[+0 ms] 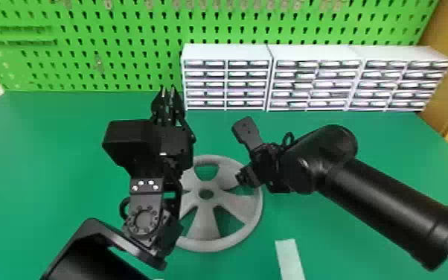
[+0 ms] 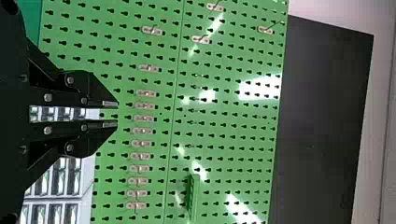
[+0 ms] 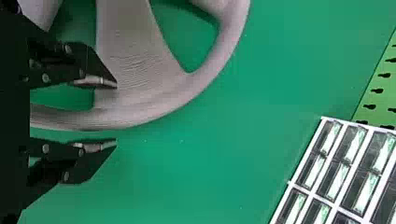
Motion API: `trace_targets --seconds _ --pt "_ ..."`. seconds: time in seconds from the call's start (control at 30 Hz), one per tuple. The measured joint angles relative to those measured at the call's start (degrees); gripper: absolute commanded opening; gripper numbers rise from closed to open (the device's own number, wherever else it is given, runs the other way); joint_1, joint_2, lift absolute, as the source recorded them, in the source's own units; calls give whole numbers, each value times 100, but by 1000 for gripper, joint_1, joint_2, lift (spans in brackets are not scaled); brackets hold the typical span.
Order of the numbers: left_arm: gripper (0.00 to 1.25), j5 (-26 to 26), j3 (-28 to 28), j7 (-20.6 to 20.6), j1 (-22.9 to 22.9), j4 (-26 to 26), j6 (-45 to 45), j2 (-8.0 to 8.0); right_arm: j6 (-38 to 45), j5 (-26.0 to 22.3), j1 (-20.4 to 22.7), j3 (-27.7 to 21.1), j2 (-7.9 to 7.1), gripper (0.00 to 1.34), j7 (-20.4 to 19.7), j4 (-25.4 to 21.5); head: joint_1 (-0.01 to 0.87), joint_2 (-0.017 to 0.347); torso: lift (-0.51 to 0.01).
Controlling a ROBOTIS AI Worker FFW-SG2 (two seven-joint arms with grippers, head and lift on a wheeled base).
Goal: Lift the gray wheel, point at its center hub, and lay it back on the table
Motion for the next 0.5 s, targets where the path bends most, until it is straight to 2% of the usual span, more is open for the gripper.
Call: trace_targets --seconds 0.07,0.17,0.5 --pt "195 1 0 0 0 0 0 0 -8 2 4 -14 0 988 0 -1 692 48 -96" --pt "195 1 0 0 0 3 0 -1 -23 0 10 -40 -2 1083 0 -2 692 48 -96" --pt "196 1 0 0 0 9 0 -3 -59 -28 26 -72 -8 1097 0 -2 692 48 -96"
